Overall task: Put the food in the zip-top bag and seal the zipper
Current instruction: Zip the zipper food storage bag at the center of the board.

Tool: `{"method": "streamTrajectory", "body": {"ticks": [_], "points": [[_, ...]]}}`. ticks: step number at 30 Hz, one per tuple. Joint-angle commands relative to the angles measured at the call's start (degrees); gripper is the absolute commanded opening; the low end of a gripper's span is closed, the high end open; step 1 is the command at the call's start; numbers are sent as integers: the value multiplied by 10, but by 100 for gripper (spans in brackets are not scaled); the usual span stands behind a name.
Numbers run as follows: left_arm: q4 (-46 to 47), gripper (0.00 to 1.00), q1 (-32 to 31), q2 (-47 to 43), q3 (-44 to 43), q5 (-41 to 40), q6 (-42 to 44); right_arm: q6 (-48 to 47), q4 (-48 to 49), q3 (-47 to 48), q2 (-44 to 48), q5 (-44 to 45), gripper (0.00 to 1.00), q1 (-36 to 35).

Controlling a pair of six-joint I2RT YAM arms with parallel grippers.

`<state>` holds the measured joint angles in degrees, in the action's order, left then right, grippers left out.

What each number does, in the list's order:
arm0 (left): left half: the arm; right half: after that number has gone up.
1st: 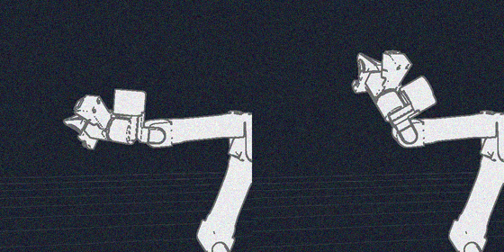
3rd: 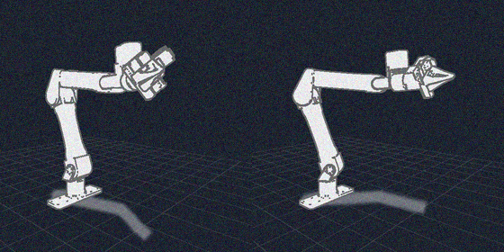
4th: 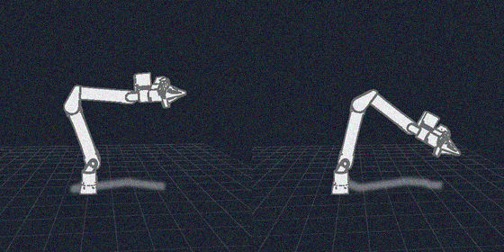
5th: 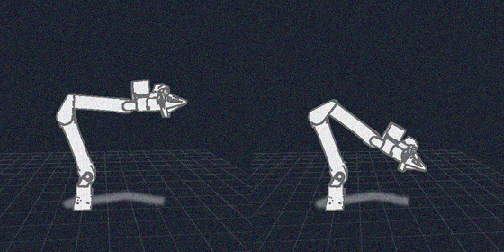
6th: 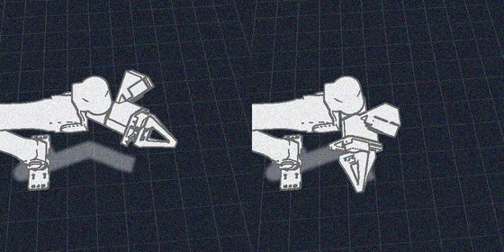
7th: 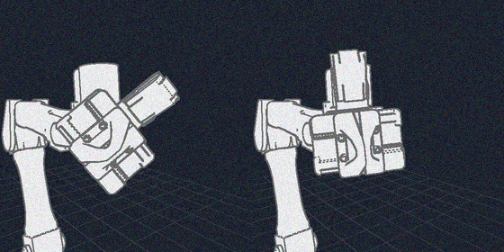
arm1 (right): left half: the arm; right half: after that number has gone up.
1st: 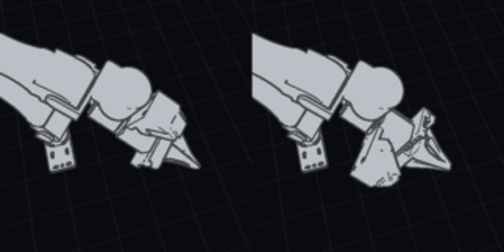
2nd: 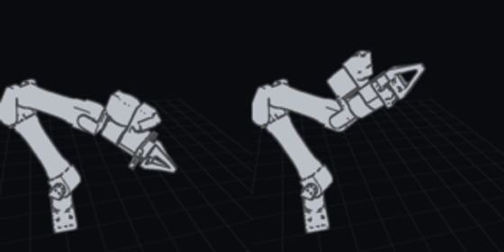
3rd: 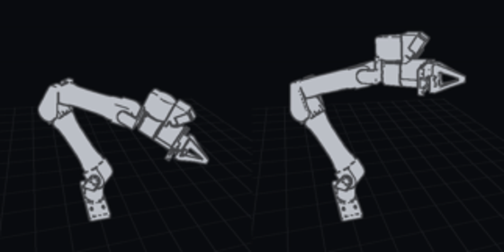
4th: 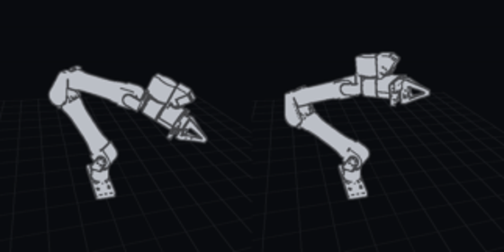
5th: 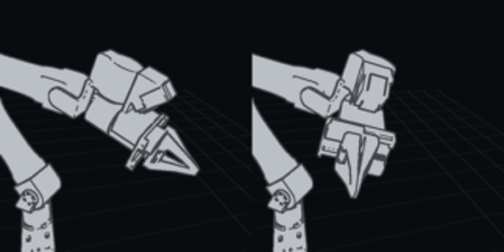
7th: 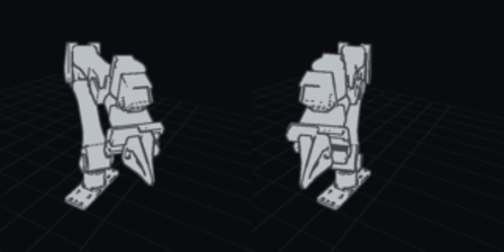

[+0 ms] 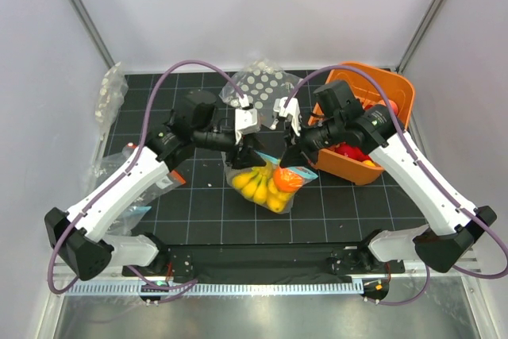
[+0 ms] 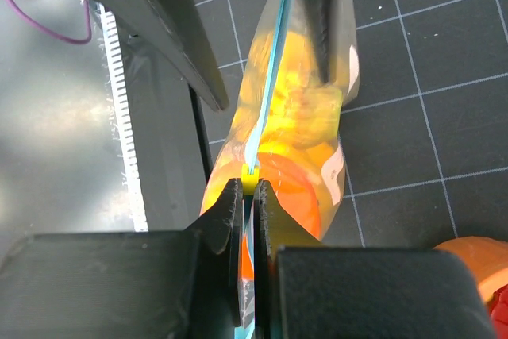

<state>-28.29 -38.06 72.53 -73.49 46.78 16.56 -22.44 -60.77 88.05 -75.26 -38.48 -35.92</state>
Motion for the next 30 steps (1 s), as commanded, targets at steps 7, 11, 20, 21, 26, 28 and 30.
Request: {"method": "streamTrajectory", "body": {"ticks": [7,11,20,21,26,28,30], "points": [[-50,0,-26,23,-38,39,8,-34,10,8,11,-16,1,-4],[-51,0,-27,21,-32,11,-9,-34,13,-4,17,-3,1,-3],[2,0,-14,-23,63,-113,-38,-65,-85,10,32,82,1,-3],[2,0,-13,-22,68,-115,-40,-66,-92,11,32,89,1,-3],[22,0,-10,-30,98,-138,-43,-61,-141,20,35,119,1,-3],[27,0,-4,-39,105,-146,-41,-59,-152,20,35,139,1,-3],[26,0,1,-43,113,-153,-35,-57,-177,23,35,157,1,-2]]}}
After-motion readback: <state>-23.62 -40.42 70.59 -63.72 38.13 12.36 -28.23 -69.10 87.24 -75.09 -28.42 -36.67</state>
